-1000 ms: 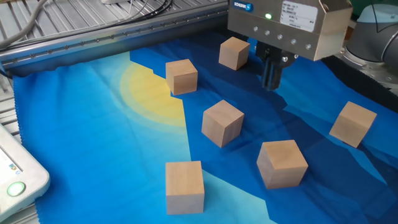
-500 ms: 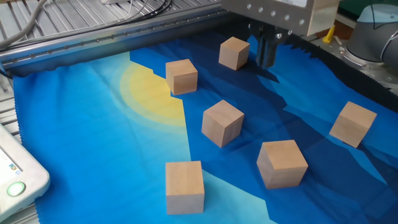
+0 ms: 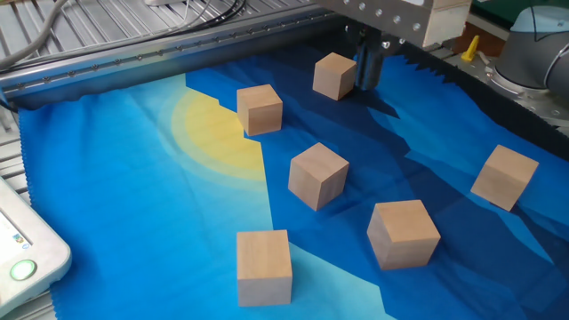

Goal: Stack the blocks into a pyramid shape

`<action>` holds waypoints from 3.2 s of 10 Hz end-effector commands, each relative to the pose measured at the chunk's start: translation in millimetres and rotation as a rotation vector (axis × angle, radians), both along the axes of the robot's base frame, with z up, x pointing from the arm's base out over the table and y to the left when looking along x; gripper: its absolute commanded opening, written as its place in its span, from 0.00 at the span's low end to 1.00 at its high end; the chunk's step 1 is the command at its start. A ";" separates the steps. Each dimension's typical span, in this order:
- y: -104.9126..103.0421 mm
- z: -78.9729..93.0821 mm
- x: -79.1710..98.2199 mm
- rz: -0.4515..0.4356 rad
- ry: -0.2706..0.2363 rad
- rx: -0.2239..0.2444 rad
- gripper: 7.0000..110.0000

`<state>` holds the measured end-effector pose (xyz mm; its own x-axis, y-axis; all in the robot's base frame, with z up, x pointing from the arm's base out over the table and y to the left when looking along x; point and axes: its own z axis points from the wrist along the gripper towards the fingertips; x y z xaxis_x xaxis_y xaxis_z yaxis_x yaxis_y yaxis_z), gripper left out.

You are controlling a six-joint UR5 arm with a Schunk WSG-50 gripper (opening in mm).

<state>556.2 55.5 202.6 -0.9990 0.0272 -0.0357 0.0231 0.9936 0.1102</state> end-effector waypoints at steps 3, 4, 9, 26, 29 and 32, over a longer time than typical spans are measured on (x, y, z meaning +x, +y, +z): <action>34.5 -21.4 39.0 0.050 -0.007 0.084 0.00; 57.3 -44.0 63.1 0.050 -0.003 0.129 0.00; 195.8 -135.3 89.2 -0.117 0.065 0.231 0.00; 77.7 -160.3 -57.3 0.150 0.369 -0.259 0.00; 78.3 -158.8 -53.3 0.204 0.325 -0.308 0.00; 59.5 -167.2 -32.1 0.185 0.276 -0.332 0.00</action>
<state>508.7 124.2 39.1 -0.9487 -0.1157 0.2942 -0.1757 0.9667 -0.1862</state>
